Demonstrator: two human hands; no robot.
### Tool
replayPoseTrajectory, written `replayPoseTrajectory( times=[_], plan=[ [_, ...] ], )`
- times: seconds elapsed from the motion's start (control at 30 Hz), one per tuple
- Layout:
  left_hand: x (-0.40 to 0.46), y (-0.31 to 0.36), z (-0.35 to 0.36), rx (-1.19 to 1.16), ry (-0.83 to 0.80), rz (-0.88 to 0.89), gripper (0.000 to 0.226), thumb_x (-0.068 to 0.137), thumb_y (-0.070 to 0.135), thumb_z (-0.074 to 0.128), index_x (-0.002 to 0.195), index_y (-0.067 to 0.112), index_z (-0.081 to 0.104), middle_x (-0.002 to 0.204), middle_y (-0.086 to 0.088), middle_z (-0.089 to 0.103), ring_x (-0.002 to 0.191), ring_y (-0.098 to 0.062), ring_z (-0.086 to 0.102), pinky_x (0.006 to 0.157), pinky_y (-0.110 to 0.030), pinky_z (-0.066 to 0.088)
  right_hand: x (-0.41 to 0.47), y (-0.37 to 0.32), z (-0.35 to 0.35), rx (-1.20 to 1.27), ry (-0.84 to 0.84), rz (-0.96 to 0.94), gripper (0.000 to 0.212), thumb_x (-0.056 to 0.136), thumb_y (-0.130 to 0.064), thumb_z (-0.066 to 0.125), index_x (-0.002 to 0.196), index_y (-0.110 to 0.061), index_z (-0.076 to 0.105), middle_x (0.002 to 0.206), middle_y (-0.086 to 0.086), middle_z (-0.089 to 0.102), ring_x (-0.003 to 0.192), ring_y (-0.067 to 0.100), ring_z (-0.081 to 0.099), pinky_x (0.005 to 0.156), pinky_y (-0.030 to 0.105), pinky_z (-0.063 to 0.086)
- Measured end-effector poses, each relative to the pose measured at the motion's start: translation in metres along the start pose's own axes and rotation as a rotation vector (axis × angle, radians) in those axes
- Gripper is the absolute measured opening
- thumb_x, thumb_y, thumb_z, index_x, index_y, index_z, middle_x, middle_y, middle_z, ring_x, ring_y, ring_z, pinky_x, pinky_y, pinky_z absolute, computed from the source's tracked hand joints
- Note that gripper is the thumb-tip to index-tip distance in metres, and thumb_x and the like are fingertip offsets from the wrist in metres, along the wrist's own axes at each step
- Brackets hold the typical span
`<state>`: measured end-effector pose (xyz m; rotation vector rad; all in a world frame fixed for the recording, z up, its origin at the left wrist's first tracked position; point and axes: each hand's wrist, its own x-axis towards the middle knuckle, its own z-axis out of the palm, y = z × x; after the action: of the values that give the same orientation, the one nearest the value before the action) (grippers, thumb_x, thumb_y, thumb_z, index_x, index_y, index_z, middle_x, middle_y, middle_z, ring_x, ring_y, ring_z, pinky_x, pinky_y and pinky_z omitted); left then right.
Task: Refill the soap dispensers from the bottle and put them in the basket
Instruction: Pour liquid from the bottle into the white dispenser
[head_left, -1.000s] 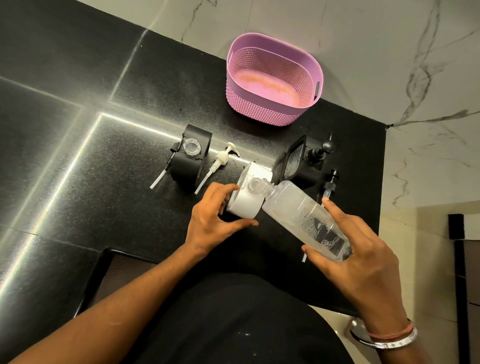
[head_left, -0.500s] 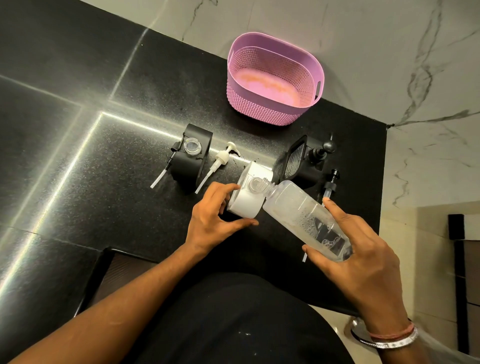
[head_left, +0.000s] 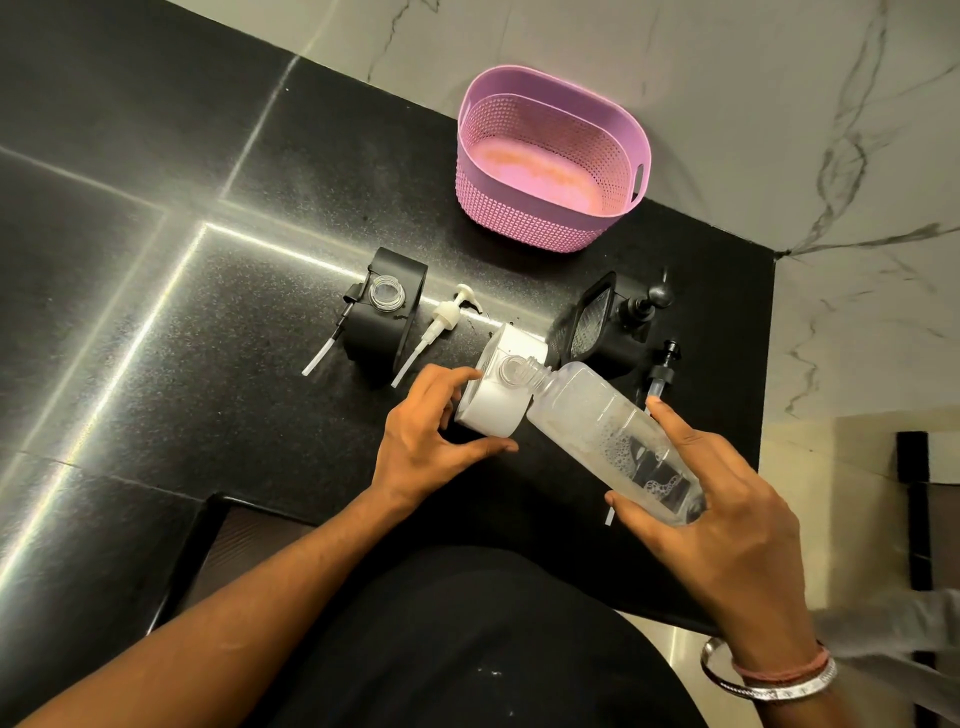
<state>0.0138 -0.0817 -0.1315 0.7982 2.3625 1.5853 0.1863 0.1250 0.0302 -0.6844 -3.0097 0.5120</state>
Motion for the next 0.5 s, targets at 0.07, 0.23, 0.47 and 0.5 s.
replayPoseTrajectory(
  times=[0.07, 0.23, 0.47, 0.5],
  plan=[
    [0.0002, 0.0009, -0.0002, -0.005, 0.005, -0.007, 0.084, 0.072, 0.067, 0.088, 0.133, 0.017, 0.061, 0.109, 0.009, 0.054, 0.085, -0.012, 0.055, 0.067, -0.026, 0.052, -0.0002, -0.0006, -0.0003, -0.003, -0.003, 0.002, 0.099, 0.072, -0.048, 0.088, 0.158, -0.030, 0.043, 0.120, -0.003, 0.065, 0.099, 0.008, 0.062, 0.064, 0.010, 0.049],
    [-0.0014, 0.0000, -0.0004, -0.047, 0.036, -0.060, 0.104, 0.063, 0.066, 0.094, 0.143, 0.017, 0.050, 0.106, 0.007, 0.054, 0.079, -0.018, 0.054, 0.068, -0.027, 0.053, -0.0001, 0.0003, 0.0000, -0.001, -0.008, 0.008, 0.098, 0.073, -0.049, 0.087, 0.158, -0.030, 0.043, 0.120, -0.004, 0.065, 0.099, 0.006, 0.062, 0.065, 0.008, 0.048],
    [-0.0014, -0.0019, -0.0017, -0.050, 0.032, -0.028, 0.109, 0.062, 0.066, 0.095, 0.146, 0.013, 0.048, 0.110, 0.006, 0.055, 0.084, -0.017, 0.057, 0.071, -0.025, 0.053, 0.0001, 0.0011, -0.0004, -0.009, -0.008, 0.006, 0.098, 0.073, -0.050, 0.087, 0.158, -0.030, 0.043, 0.119, -0.003, 0.065, 0.098, 0.007, 0.062, 0.065, 0.007, 0.046],
    [-0.0012, -0.0017, -0.0017, -0.046, 0.032, -0.026, 0.108, 0.063, 0.065, 0.096, 0.145, 0.013, 0.050, 0.109, 0.006, 0.055, 0.083, -0.018, 0.056, 0.071, -0.025, 0.053, 0.0000, 0.0012, -0.0003, -0.011, -0.007, 0.005, 0.098, 0.073, -0.050, 0.087, 0.158, -0.030, 0.043, 0.119, -0.003, 0.065, 0.097, 0.007, 0.062, 0.065, 0.006, 0.046]
  ],
)
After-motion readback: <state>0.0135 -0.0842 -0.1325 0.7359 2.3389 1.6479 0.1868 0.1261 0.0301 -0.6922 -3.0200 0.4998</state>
